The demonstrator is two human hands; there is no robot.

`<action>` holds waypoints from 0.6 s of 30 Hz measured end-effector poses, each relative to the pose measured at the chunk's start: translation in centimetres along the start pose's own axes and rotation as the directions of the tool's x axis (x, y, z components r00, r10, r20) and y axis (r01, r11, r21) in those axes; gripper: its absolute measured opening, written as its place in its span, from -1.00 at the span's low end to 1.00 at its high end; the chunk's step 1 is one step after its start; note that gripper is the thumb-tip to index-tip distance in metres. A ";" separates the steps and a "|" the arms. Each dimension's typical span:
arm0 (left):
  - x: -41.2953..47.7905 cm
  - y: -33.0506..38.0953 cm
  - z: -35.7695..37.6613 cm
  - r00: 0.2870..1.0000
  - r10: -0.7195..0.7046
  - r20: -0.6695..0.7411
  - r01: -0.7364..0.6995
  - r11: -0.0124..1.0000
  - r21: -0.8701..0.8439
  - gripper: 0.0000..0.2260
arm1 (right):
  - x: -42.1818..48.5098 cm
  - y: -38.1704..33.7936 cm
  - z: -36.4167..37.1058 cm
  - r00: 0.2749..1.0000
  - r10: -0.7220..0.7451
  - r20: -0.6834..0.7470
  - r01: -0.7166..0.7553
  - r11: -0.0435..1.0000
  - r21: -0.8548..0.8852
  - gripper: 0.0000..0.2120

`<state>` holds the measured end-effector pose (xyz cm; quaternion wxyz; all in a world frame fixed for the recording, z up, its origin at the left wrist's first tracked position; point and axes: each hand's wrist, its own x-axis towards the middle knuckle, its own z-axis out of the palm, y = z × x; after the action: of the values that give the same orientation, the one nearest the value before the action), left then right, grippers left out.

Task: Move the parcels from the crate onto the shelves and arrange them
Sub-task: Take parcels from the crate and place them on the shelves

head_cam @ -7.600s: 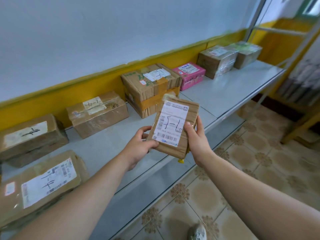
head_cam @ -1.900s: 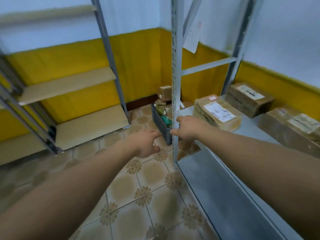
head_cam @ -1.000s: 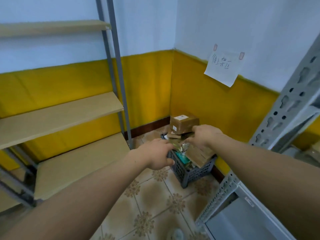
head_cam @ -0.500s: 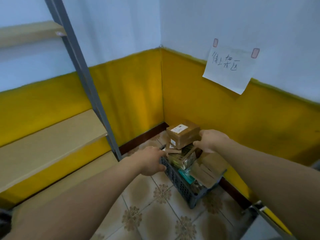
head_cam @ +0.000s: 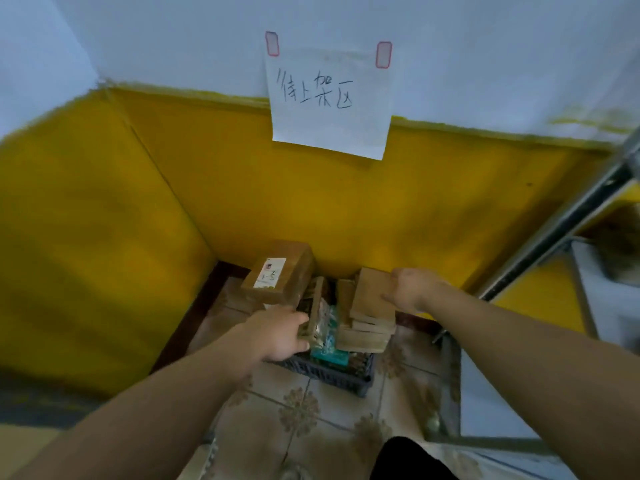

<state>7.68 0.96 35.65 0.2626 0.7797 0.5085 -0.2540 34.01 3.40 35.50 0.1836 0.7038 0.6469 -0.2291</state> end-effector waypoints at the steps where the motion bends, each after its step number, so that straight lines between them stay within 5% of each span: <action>1: 1.3 -0.1 -0.5 1.000 0.016 0.021 -0.016 1.000 0.002 -0.42 | 0.6 0.4 0.3 1.000 0.011 0.017 -0.011 1.000 0.014 -0.54; 9: 11.6 0.2 -1.4 0.994 0.000 0.108 0.018 0.986 -0.164 -0.57 | 8.7 4.4 2.4 0.988 0.054 0.144 -0.078 0.983 0.164 -0.62; 18: 27.3 -0.9 4.9 0.968 -0.099 0.232 0.172 0.932 -0.320 -0.41 | 20.5 5.7 11.0 0.955 0.035 0.293 -0.138 0.932 0.336 -0.66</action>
<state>15.86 15.99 13.82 0.4267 0.6543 0.5665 -0.2623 39.90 13.65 14.72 0.1547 0.7134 0.5303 -0.4311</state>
